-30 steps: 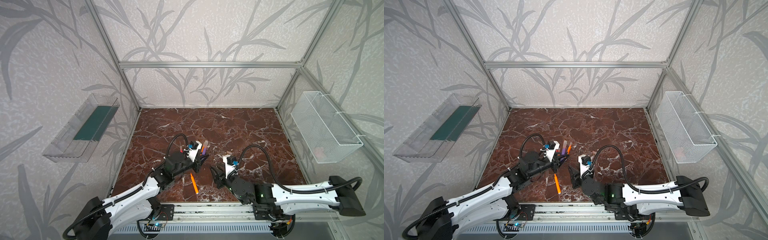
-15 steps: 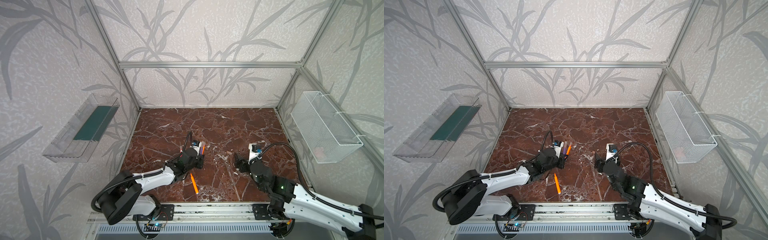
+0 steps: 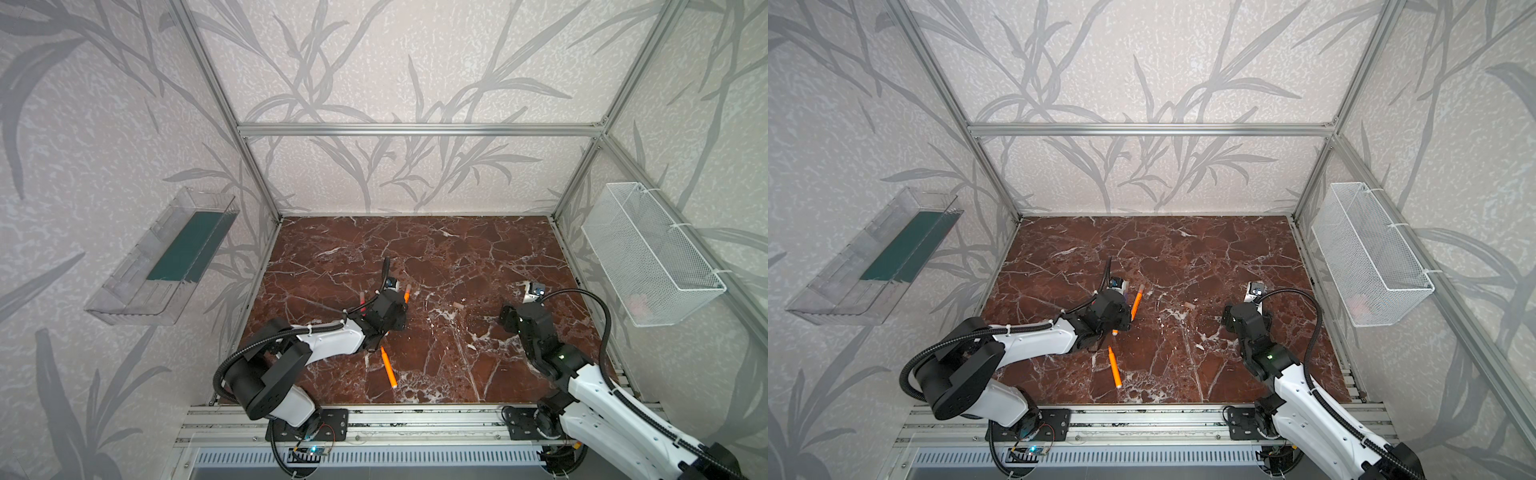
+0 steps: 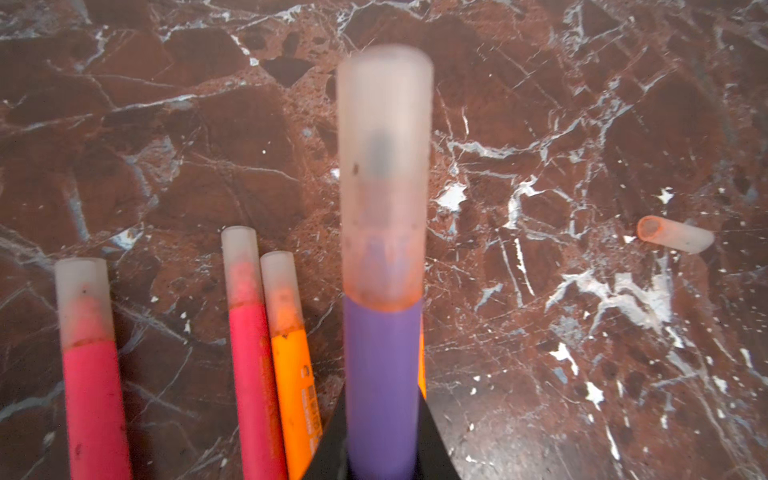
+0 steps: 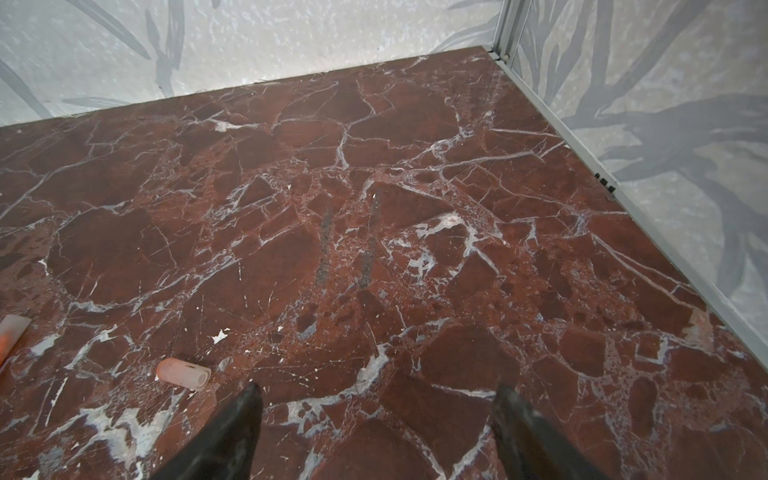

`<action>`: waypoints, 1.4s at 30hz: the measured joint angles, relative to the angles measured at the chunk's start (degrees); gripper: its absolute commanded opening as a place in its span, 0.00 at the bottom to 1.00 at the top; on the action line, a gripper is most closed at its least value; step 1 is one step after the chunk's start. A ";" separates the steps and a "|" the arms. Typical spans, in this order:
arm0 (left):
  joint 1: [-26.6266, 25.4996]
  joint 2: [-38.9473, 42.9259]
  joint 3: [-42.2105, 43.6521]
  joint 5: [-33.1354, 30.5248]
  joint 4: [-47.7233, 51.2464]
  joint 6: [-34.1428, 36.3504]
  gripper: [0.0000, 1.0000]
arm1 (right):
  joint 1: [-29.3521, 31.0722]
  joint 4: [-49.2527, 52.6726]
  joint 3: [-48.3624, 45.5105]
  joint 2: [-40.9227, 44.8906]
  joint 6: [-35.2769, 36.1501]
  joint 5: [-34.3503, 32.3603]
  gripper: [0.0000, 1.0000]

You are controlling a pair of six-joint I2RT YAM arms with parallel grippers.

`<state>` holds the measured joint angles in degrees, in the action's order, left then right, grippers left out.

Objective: Insert the pens into the pen caps
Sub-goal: 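Lower the capped purple marker to the table with the left gripper while right retracts, then grasp the uncapped orange marker on the table with the left gripper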

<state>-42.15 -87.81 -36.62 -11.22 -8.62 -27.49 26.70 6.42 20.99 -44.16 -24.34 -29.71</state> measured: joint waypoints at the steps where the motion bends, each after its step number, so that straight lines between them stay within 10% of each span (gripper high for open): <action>1: 0.07 -0.46 -0.07 -0.13 0.22 -0.13 0.03 | -0.04 -0.39 0.00 -0.20 0.07 0.55 0.85; 30: 0.61 -5.68 -4.63 -0.72 3.13 -0.79 0.36 | -0.09 -2.29 -1.79 3.58 0.63 5.01 0.85; 42: 0.57 13.94 -3.54 -0.61 13.97 -3.26 0.44 | 1.31 1.20 0.70 2.84 0.35 13.09 0.80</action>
<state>-41.58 -73.87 -40.16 -11.84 5.34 -30.74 28.01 7.62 21.69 -41.32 -23.99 -16.62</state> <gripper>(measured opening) 0.431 0.806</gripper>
